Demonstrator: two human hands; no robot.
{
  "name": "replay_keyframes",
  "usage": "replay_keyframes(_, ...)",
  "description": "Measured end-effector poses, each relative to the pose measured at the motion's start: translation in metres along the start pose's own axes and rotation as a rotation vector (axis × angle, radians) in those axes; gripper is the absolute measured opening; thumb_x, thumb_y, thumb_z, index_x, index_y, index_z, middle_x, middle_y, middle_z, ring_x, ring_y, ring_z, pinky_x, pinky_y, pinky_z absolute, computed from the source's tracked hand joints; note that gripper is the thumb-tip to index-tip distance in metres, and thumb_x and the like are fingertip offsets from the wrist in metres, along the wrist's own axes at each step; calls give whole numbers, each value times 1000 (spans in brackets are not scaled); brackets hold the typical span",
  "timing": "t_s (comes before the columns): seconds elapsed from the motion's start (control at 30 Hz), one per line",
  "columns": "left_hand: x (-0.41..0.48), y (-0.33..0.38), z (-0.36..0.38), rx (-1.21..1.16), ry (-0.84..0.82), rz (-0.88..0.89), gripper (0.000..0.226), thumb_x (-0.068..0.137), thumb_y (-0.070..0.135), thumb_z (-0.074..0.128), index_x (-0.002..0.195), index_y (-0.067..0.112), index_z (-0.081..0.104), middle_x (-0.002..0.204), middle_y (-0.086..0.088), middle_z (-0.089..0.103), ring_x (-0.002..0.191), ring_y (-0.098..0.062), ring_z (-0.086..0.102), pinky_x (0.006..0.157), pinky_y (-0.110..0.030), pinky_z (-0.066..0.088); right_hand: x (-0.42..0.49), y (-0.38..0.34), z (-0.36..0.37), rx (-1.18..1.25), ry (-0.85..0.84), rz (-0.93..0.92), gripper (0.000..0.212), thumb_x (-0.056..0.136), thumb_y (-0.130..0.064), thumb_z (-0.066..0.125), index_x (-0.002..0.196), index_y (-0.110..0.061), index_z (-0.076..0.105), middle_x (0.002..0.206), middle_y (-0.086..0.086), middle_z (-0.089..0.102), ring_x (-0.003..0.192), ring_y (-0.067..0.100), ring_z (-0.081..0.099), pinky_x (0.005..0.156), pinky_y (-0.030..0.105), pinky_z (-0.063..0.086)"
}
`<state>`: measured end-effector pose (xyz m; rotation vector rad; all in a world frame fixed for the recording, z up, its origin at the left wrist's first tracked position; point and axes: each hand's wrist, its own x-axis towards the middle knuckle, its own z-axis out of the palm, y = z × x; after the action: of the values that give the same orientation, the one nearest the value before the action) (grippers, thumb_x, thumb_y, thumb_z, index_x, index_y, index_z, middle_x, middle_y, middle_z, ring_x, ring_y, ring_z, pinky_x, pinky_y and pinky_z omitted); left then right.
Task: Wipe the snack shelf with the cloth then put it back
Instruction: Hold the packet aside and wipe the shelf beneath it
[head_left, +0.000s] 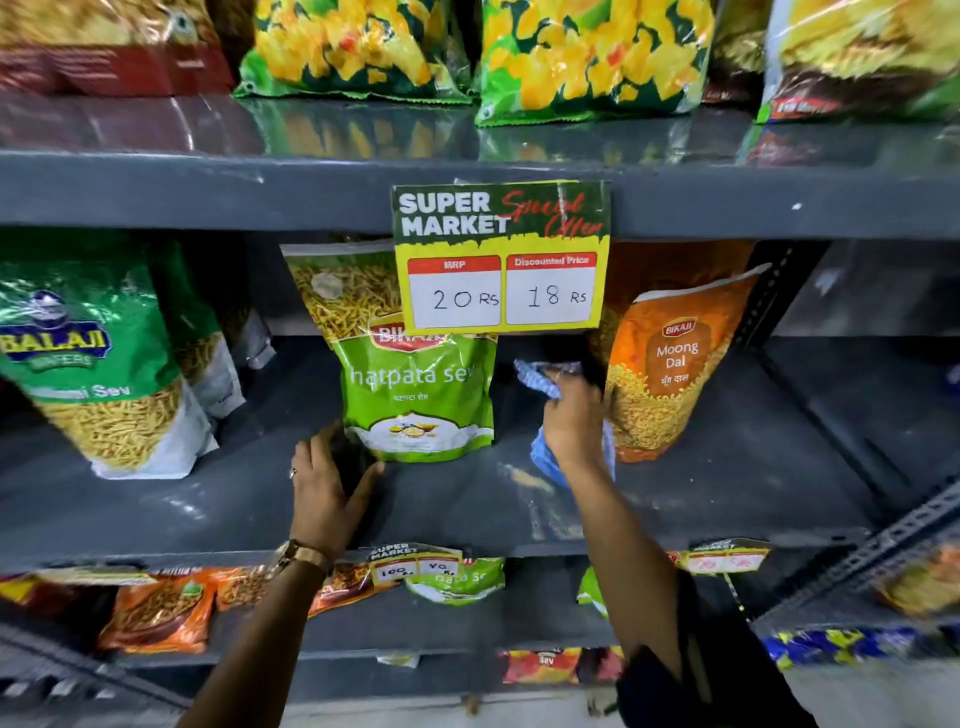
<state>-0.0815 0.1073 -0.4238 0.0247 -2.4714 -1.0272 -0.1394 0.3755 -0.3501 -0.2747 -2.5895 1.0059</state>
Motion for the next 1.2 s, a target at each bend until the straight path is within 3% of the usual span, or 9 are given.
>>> replay_keyframes(0.2,-11,-6,1,47,-140,157,41,84,42,46,112,12,51,106,-13,59,96,-28,50,82,-30,33,13,18,40,-344,-224,36,26,84,1,44,106,5,57,114,28,60,112,41,52,99,45,39)
replay_keyframes(0.37,-11,-5,0,74,-202,147,38,88,36,42,113,11,53,107,-15,61,96,-32,50,80,-34,36,-10,23,34,-343,-276,-13,31,81,1,45,107,-4,62,112,25,64,106,40,58,88,43,47)
replay_keyframes(0.63,-12,-7,-5,81,-302,161,30,90,29,41,110,12,57,102,-16,58,94,-34,51,79,-38,41,-98,37,9,-227,-324,-118,43,79,0,48,114,-18,64,119,17,65,111,33,59,96,41,48)
replay_keyframes(0.73,-12,-7,-7,52,-309,157,31,90,29,41,109,11,58,103,-16,58,94,-34,52,80,-36,41,-113,34,-22,-153,-368,-98,50,73,9,46,108,-19,68,115,14,68,108,30,61,91,34,49)
replay_keyframes(0.83,-12,-7,-10,9,-303,153,30,89,28,43,106,10,61,99,-15,58,93,-33,53,77,-33,40,-97,26,-49,-24,-349,-89,52,72,12,43,104,-18,70,105,3,70,98,18,64,75,13,51)
replay_keyframes(0.97,-11,-7,-9,3,-302,153,29,88,27,43,104,11,62,96,-14,59,90,-32,54,75,-35,42,-67,4,-44,-5,-280,-226,58,66,9,37,105,-19,69,116,4,66,95,21,65,94,29,48)
replay_keyframes(1.03,-11,-8,-9,6,-299,152,29,88,27,43,104,12,62,98,-14,59,91,-32,54,76,-37,44,-70,4,-25,-65,-413,-242,57,66,14,38,110,-10,67,122,8,62,109,22,60,97,19,37)
replay_keyframes(1.1,-12,-7,-9,11,-293,144,29,89,26,43,105,12,61,99,-15,59,91,-33,54,76,-40,46,-87,12,-4,-116,-533,-258,61,66,13,39,118,-11,61,131,12,57,124,26,50,107,25,32)
replay_keyframes(1.2,-14,0,-9,27,-276,128,29,89,24,43,106,8,60,101,-18,59,92,-37,53,79,-43,46,-106,27,10,-140,-552,-321,69,66,15,42,125,-19,55,140,5,49,134,23,38,115,31,27)
